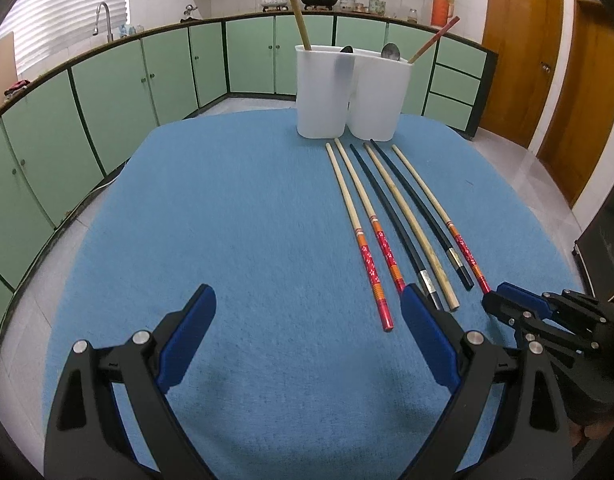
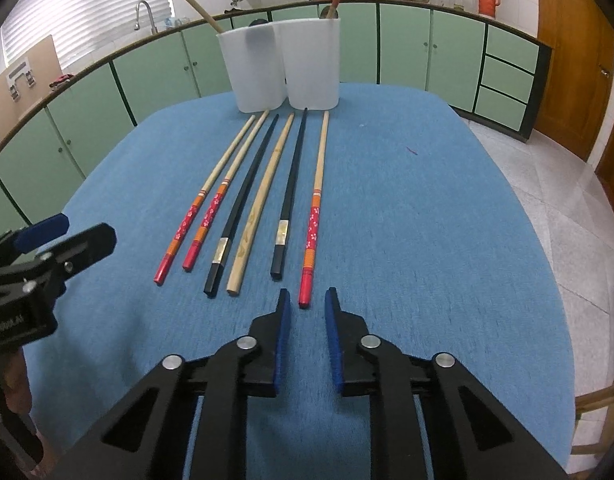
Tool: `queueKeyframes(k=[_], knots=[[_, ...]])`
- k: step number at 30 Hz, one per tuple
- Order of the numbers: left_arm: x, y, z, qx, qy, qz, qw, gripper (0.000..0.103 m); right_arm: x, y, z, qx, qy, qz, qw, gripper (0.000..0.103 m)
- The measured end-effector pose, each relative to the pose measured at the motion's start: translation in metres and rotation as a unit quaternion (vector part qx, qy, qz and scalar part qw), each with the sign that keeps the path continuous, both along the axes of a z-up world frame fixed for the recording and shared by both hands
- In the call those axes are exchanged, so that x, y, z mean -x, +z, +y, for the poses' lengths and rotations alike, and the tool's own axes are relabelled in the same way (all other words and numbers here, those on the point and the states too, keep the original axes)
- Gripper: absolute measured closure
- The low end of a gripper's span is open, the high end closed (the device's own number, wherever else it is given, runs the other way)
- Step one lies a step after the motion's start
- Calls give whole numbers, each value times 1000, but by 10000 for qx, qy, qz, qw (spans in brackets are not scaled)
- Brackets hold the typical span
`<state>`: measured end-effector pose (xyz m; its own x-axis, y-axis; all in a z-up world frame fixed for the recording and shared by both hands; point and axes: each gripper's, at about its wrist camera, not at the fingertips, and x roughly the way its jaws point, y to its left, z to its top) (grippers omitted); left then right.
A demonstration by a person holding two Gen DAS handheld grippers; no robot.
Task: Organize utensils
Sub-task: 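Grasp a red-patterned chopstick with the right tool while the left tool reaches for another, then close the left tool on a red-patterned chopstick while the right tool lifts its chopstick toward the holder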
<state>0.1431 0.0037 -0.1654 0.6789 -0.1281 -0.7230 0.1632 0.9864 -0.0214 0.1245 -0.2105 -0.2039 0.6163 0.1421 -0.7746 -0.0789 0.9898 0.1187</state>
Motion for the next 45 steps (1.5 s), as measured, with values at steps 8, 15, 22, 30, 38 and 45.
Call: queueKeyframes(k=[8,15,22,30,38,45], knots=[[-2,-4,-3,21,-15,49,10000,12,1,-3,5,257,-58,-81,9996,97],[-2,-10,-10,65,-65,126,9999,12,2,1,-7,158,-193,-96,9996,97],[-4,-23,-24,-27,-133,235,9996,20,5,3,-23,44,-309,-124,9994,97],[-6,-36,-32,-137,-115,470,9987,35,5,1,-27,-28,-324,-117,9994,97],[-4,-36,-41,-198,-108,385,9990,60,4,-1,-29,-49,-350,-89,9993,97],[-2,-34,-47,-84,-259,421,9987,96,4,0,-31,-48,-374,-122,9992,97]])
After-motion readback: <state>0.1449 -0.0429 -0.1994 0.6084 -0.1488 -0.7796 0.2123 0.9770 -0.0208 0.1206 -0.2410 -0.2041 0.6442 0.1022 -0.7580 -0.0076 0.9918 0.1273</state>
